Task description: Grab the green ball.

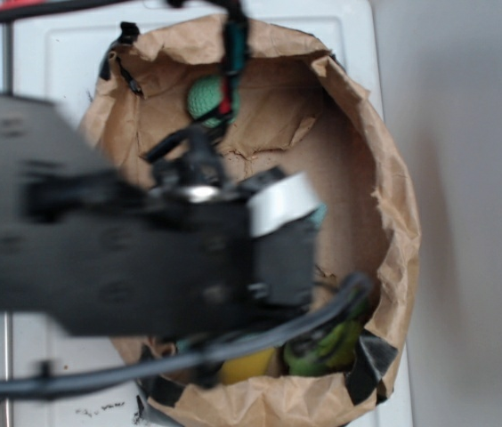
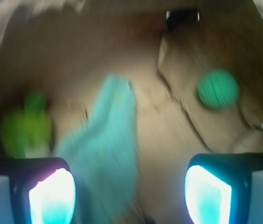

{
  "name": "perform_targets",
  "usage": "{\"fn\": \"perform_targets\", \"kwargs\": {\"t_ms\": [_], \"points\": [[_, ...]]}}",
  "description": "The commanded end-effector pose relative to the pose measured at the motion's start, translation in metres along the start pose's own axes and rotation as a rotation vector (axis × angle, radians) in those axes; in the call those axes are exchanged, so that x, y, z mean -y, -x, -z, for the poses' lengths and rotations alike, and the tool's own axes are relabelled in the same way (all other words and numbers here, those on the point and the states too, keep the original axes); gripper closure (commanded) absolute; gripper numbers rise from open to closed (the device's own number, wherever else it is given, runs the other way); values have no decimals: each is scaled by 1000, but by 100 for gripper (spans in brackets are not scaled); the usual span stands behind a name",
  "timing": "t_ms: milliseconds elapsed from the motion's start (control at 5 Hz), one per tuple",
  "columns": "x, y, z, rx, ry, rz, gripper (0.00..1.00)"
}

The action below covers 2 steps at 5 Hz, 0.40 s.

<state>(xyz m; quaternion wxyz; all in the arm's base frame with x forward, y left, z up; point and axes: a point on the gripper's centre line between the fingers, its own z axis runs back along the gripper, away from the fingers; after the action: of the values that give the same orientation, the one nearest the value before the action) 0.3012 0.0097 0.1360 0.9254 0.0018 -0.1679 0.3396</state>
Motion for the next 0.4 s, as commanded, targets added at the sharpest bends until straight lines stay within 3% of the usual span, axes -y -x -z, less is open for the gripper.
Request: {"fn": "perform_targets", "kwargs": {"t_ms": [0,200], "points": [[-30,-55,3,138,-53,-212,0],[-61,-20,-17,158,-75,-267,0]]}}
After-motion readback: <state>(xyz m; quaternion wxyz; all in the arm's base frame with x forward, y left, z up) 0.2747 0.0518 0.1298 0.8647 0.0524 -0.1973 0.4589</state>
